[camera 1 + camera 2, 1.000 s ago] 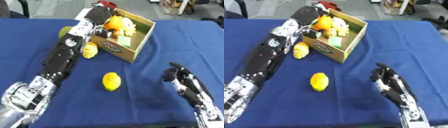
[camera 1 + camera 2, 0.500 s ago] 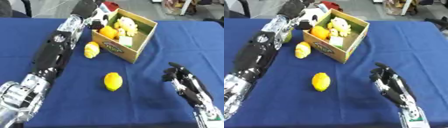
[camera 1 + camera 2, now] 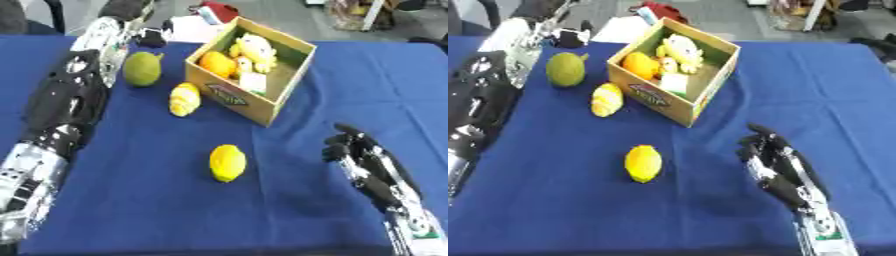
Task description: Pick up objects on the table and place them in the box.
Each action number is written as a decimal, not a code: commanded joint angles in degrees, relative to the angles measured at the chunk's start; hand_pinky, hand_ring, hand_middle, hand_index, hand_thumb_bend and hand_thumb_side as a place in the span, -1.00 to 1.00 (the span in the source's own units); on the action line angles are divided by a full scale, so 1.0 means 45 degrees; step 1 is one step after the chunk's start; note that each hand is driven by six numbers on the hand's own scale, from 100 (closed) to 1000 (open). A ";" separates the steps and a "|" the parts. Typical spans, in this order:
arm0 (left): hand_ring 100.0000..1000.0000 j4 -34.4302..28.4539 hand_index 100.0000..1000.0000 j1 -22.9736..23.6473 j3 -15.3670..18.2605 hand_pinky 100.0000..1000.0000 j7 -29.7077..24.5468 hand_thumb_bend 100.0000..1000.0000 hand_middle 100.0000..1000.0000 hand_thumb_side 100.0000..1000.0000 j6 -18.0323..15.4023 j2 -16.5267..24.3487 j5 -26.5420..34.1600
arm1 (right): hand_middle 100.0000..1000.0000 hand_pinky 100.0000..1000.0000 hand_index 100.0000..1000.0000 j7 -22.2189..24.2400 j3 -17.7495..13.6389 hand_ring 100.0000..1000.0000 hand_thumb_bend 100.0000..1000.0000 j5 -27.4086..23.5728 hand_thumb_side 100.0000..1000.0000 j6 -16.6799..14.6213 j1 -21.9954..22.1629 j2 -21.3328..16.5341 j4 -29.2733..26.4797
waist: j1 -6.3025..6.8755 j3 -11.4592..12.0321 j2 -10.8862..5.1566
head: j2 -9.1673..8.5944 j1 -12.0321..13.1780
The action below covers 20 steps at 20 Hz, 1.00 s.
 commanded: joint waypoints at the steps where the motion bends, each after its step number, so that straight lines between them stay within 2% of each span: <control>1: 0.45 0.0170 0.89 -0.0195 0.0205 0.57 -0.1543 -0.64 0.62 -0.62 -0.0157 0.0608 -0.0205 | 0.25 0.20 0.76 -0.0028 -0.0109 0.22 -1.00 0.0005 -0.32 -0.0014 -0.0122 -0.0247 -0.0140 | 0.0055 0.0034 -0.0169 | -0.0063 -0.0086; 5: 0.44 0.0634 0.89 -0.0016 0.0349 0.56 -0.2242 -0.60 0.62 -0.44 -0.0268 0.0439 -0.0568 | 0.25 0.20 0.76 0.0005 -0.0087 0.22 -1.00 -0.0004 -0.33 -0.0021 -0.0129 -0.0219 -0.0148 | 0.0013 0.0010 -0.0174 | -0.0075 -0.0098; 9: 0.43 0.1059 0.89 0.0190 0.0400 0.54 -0.1911 -0.54 0.62 -0.49 0.0010 0.0110 -0.1088 | 0.25 0.20 0.76 -0.0006 -0.0089 0.22 -1.00 -0.0026 -0.32 -0.0021 -0.0131 -0.0194 -0.0140 | -0.0043 -0.0071 -0.0149 | -0.0082 -0.0004; 10: 0.40 0.1175 0.88 0.0236 0.0377 0.52 -0.1795 -0.48 0.60 -0.58 0.0116 0.0038 -0.1279 | 0.25 0.20 0.76 -0.0002 -0.0085 0.22 -1.00 -0.0029 -0.32 -0.0022 -0.0132 -0.0187 -0.0141 | -0.0041 -0.0078 -0.0135 | -0.0081 0.0005; 12: 0.29 0.1314 0.82 0.0337 0.0361 0.44 -0.1262 -0.54 0.50 -0.59 0.0477 -0.0106 -0.1749 | 0.25 0.20 0.76 0.0007 -0.0073 0.22 -1.00 -0.0032 -0.32 -0.0018 -0.0135 -0.0176 -0.0144 | -0.0035 -0.0085 -0.0098 | -0.0095 0.0008; 15: 0.05 0.1512 0.59 0.0450 0.0349 0.28 -0.0206 -0.63 0.20 -0.63 0.0904 -0.0263 -0.2247 | 0.25 0.20 0.76 0.0010 -0.0073 0.22 -1.00 -0.0031 -0.31 -0.0012 -0.0141 -0.0165 -0.0154 | -0.0021 -0.0109 -0.0064 | -0.0101 0.0022; 18: -0.17 0.1373 0.34 0.0446 0.0359 0.12 0.0977 -0.88 -0.14 -0.71 0.1096 -0.0255 -0.2486 | 0.25 0.20 0.76 0.0000 -0.0084 0.22 -1.00 -0.0032 -0.31 -0.0006 -0.0142 -0.0163 -0.0164 | -0.0007 -0.0137 -0.0047 | -0.0105 0.0025; 19: -0.17 0.1224 0.34 0.0446 0.0378 0.12 0.1352 -0.88 -0.14 -0.71 0.1115 -0.0229 -0.2440 | 0.25 0.20 0.76 -0.0005 -0.0092 0.22 -1.00 -0.0031 -0.31 -0.0003 -0.0144 -0.0166 -0.0167 | 0.0000 -0.0140 -0.0043 | -0.0109 0.0024; 20: -0.25 0.1004 0.26 0.0392 0.0366 0.07 0.1674 -0.95 -0.24 -0.73 0.1078 -0.0164 -0.2334 | 0.25 0.20 0.76 -0.0015 -0.0104 0.22 -1.00 -0.0028 -0.31 0.0003 -0.0139 -0.0178 -0.0166 | 0.0017 -0.0131 -0.0047 | -0.0104 0.0010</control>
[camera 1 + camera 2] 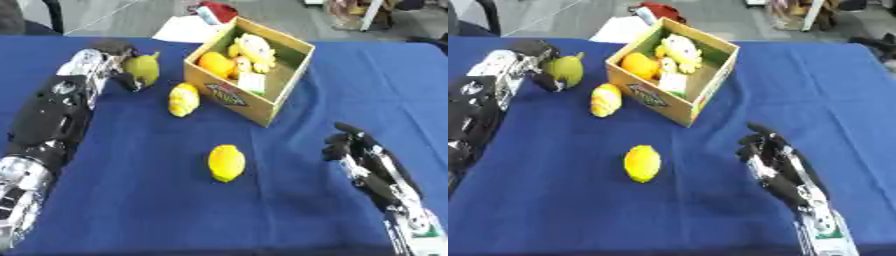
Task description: Pick up objects on the table and place them in the box.
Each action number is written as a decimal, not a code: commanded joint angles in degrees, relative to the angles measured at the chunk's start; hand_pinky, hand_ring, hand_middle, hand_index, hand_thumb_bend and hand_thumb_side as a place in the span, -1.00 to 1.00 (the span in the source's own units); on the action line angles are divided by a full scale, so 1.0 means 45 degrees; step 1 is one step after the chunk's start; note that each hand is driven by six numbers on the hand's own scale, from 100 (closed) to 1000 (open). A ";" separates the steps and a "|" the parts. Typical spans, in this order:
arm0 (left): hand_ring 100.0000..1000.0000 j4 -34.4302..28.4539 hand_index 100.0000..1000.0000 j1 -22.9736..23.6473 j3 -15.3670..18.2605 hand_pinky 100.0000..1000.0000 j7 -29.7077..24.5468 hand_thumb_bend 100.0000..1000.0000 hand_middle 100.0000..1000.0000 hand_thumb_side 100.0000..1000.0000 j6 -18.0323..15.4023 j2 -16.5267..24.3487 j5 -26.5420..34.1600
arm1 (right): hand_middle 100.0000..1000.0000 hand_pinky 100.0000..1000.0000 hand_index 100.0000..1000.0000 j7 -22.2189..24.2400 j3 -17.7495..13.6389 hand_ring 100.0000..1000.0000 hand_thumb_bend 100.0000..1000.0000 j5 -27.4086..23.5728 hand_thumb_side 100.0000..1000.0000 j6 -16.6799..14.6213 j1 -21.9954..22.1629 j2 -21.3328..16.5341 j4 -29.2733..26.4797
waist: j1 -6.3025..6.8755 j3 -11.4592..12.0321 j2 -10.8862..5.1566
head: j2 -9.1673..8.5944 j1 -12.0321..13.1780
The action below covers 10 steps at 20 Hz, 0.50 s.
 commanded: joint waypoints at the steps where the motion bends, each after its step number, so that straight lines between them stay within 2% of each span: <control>1: -0.26 -0.0747 0.26 -0.0309 0.0044 0.07 0.1016 -0.97 -0.25 -0.74 -0.0046 0.0376 0.0144 | 0.25 0.20 0.76 -0.0027 -0.0067 0.22 -1.00 -0.0024 -0.31 0.0002 -0.0137 -0.0124 -0.0167 | 0.0037 0.0023 -0.0053 | -0.0094 -0.0017; 3: -0.25 -0.1374 0.27 -0.0533 -0.0166 0.10 0.1165 -0.89 -0.25 -0.76 -0.0324 0.0581 0.0344 | 0.25 0.20 0.76 -0.0047 -0.0084 0.22 -1.00 -0.0014 -0.30 0.0012 -0.0123 -0.0160 -0.0165 | 0.0094 0.0090 -0.0077 | -0.0057 -0.0053; 6: -0.27 -0.2428 0.27 -0.0959 -0.0469 0.10 0.1079 -0.90 -0.29 -0.79 -0.0836 0.0698 0.0439 | 0.25 0.20 0.76 -0.0031 -0.0067 0.22 -1.00 0.0004 -0.30 0.0017 -0.0106 -0.0184 -0.0168 | 0.0171 0.0176 -0.0110 | -0.0047 -0.0086; 10: -0.26 -0.3355 0.29 -0.1515 -0.0905 0.12 0.1204 -0.89 -0.28 -0.83 -0.1383 0.0030 0.0644 | 0.25 0.20 0.76 0.0003 -0.0037 0.22 -1.00 0.0005 -0.30 0.0020 -0.0088 -0.0173 -0.0163 | 0.0187 0.0138 -0.0149 | -0.0081 -0.0020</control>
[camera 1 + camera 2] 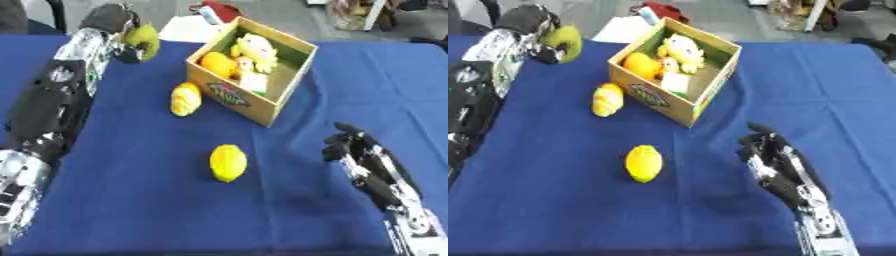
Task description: Pick up objects on the table and place them in the box.
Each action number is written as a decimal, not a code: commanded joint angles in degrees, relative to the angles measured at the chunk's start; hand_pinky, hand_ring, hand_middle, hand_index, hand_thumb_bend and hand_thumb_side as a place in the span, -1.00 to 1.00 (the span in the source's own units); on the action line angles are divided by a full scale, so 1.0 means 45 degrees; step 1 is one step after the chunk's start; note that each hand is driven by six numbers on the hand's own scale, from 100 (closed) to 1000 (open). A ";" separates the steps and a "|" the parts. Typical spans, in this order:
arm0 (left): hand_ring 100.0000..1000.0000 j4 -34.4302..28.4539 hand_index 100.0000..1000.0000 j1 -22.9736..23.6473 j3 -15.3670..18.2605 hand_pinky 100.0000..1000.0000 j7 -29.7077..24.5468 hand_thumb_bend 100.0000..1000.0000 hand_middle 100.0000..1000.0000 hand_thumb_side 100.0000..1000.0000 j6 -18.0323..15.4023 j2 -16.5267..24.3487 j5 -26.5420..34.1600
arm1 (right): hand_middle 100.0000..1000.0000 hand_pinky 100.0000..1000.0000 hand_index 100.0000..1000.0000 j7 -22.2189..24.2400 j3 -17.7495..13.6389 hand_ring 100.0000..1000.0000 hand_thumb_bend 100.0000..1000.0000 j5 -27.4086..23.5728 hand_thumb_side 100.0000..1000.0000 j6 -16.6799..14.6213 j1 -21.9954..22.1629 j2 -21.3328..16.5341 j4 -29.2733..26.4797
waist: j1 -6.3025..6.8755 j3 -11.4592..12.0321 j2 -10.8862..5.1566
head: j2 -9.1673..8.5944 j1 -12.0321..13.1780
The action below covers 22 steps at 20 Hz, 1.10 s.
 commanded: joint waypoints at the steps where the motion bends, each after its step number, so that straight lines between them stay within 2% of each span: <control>1: -0.26 -0.0747 0.29 -0.0618 -0.0391 0.12 0.0148 -0.90 -0.28 -0.82 -0.0445 -0.0490 0.0153 | 0.25 0.20 0.76 0.0042 -0.0010 0.22 -1.00 0.0002 -0.30 -0.0009 -0.0103 -0.0144 -0.0163 | 0.0173 -0.0076 -0.0147 | -0.0100 0.0087; 7: -0.21 -0.0314 0.32 -0.0605 -0.1107 0.17 0.0467 -0.91 -0.23 -0.79 -0.1295 -0.2225 -0.0157 | 0.25 0.20 0.76 0.0173 0.0117 0.22 -1.00 -0.0035 -0.30 -0.0024 -0.0195 0.0011 -0.0173 | 0.0063 -0.0519 -0.0042 | -0.0198 0.0327; 13: -0.04 0.0559 0.48 -0.0199 -0.1333 0.25 0.0468 -0.82 -0.03 -0.72 -0.1670 -0.3052 -0.0645 | 0.25 0.20 0.76 0.0226 0.0169 0.22 -1.00 -0.0063 -0.29 -0.0014 -0.0237 0.0099 -0.0180 | 0.0011 -0.0756 0.0064 | -0.0241 0.0470; 18: 0.19 0.0768 0.74 -0.0059 -0.1301 0.38 0.0485 -0.46 0.25 -0.68 -0.1652 -0.3136 -0.0934 | 0.24 0.20 0.76 0.0219 0.0152 0.22 -1.00 -0.0067 -0.28 -0.0006 -0.0227 0.0110 -0.0186 | 0.0016 -0.0759 0.0080 | -0.0254 0.0466; 19: 0.22 0.0706 0.79 -0.0075 -0.1258 0.40 0.0530 -0.48 0.32 -0.49 -0.1584 -0.3090 -0.0955 | 0.24 0.20 0.76 0.0214 0.0146 0.22 -1.00 -0.0065 -0.28 -0.0003 -0.0220 0.0105 -0.0186 | 0.0023 -0.0746 0.0074 | -0.0246 0.0448; 22: 0.31 0.0275 0.86 -0.0169 -0.1154 0.46 0.0746 -0.57 0.44 -0.16 -0.1404 -0.2848 -0.0685 | 0.24 0.20 0.76 0.0194 0.0120 0.22 -1.00 -0.0059 -0.28 0.0001 -0.0207 0.0081 -0.0192 | 0.0056 -0.0685 0.0060 | -0.0238 0.0383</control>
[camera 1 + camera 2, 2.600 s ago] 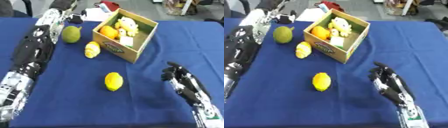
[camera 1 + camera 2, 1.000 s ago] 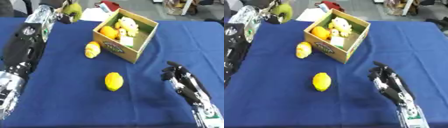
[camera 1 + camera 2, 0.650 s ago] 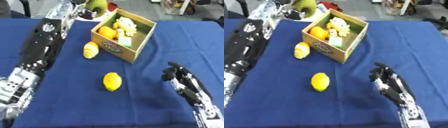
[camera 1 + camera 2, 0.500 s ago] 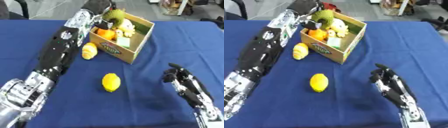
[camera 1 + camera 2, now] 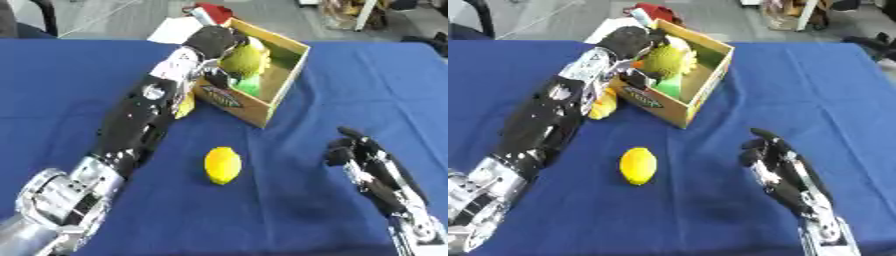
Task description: Pick up objects on the table and place them in the box.
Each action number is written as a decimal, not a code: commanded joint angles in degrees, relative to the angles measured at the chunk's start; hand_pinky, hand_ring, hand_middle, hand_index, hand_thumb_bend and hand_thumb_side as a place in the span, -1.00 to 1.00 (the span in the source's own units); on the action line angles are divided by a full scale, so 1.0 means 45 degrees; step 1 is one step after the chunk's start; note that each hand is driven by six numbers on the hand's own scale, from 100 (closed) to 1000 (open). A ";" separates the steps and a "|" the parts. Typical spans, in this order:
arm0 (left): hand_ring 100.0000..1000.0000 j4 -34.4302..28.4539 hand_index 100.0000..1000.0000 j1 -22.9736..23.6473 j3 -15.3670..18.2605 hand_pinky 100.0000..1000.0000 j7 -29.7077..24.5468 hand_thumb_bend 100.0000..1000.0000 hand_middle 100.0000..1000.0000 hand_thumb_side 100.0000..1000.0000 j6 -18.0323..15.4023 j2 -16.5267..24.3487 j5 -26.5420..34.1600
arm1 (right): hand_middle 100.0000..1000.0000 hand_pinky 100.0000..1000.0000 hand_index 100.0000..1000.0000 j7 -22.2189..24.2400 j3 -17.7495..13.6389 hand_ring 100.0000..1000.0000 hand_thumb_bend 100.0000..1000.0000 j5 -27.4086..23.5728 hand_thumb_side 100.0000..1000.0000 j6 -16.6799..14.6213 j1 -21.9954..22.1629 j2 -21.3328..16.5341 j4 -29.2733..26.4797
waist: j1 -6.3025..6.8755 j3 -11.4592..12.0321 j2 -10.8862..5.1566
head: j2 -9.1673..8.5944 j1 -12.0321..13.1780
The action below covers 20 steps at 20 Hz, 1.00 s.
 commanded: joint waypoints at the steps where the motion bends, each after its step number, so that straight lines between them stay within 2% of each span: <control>1: 0.33 -0.0722 0.88 -0.0397 0.0166 0.47 0.0202 -0.59 0.46 -0.11 0.0138 0.0504 0.0373 | 0.24 0.20 0.76 -0.0008 -0.0054 0.22 -1.00 -0.0035 -0.28 -0.0019 -0.0119 -0.0058 -0.0194 | 0.0069 0.0042 -0.0027 | -0.0111 -0.0081; 2: 0.36 -0.0970 0.89 -0.0448 0.0171 0.49 0.0174 -0.61 0.50 -0.06 0.0146 0.0671 0.0620 | 0.24 0.20 0.76 -0.0014 -0.0066 0.22 -1.00 -0.0030 -0.28 -0.0018 -0.0115 -0.0068 -0.0197 | 0.0082 0.0066 -0.0033 | -0.0109 -0.0115; 4: 0.36 -0.1641 0.87 -0.0537 0.0140 0.49 0.0001 -0.64 0.50 -0.12 0.0091 0.1196 0.1251 | 0.24 0.20 0.76 -0.0040 -0.0108 0.22 -1.00 -0.0020 -0.29 -0.0017 -0.0106 -0.0095 -0.0206 | 0.0111 0.0121 -0.0052 | -0.0109 -0.0213; 7: 0.24 -0.2830 0.77 -0.0446 -0.0045 0.44 -0.0817 -0.72 0.35 -0.65 -0.0158 0.2293 0.2587 | 0.24 0.20 0.76 -0.0134 -0.0206 0.22 -1.00 0.0006 -0.29 -0.0007 -0.0082 -0.0195 -0.0204 | 0.0164 0.0302 -0.0095 | -0.0070 -0.0427; 8: 0.17 -0.3173 0.71 -0.0370 -0.0115 0.42 -0.1300 -0.71 0.26 -0.73 -0.0282 0.2634 0.3070 | 0.24 0.20 0.76 -0.0161 -0.0226 0.22 -1.00 0.0018 -0.29 -0.0004 -0.0075 -0.0222 -0.0201 | 0.0183 0.0372 -0.0111 | -0.0057 -0.0476; 11: 0.14 -0.4002 0.66 0.0038 -0.0534 0.39 -0.3226 -0.68 0.22 -0.68 -0.0857 0.3802 0.4476 | 0.24 0.20 0.76 -0.0180 -0.0257 0.22 -1.00 0.0044 -0.30 -0.0012 -0.0062 -0.0281 -0.0211 | 0.0254 0.0613 -0.0169 | -0.0040 -0.0628; 15: 0.16 -0.4682 0.65 0.0935 -0.1183 0.38 -0.5554 -0.62 0.28 -0.59 -0.1338 0.5012 0.5802 | 0.24 0.20 0.76 -0.0218 -0.0299 0.22 -1.00 0.0058 -0.30 -0.0011 -0.0049 -0.0347 -0.0217 | 0.0319 0.0807 -0.0228 | -0.0002 -0.0724; 20: 0.20 -0.4323 0.66 0.1612 -0.1731 0.38 -0.7250 -0.57 0.32 -0.57 -0.1303 0.5284 0.6574 | 0.24 0.20 0.76 -0.0198 -0.0282 0.22 -1.00 0.0065 -0.31 -0.0024 -0.0063 -0.0345 -0.0214 | 0.0293 0.0842 -0.0265 | -0.0017 -0.0704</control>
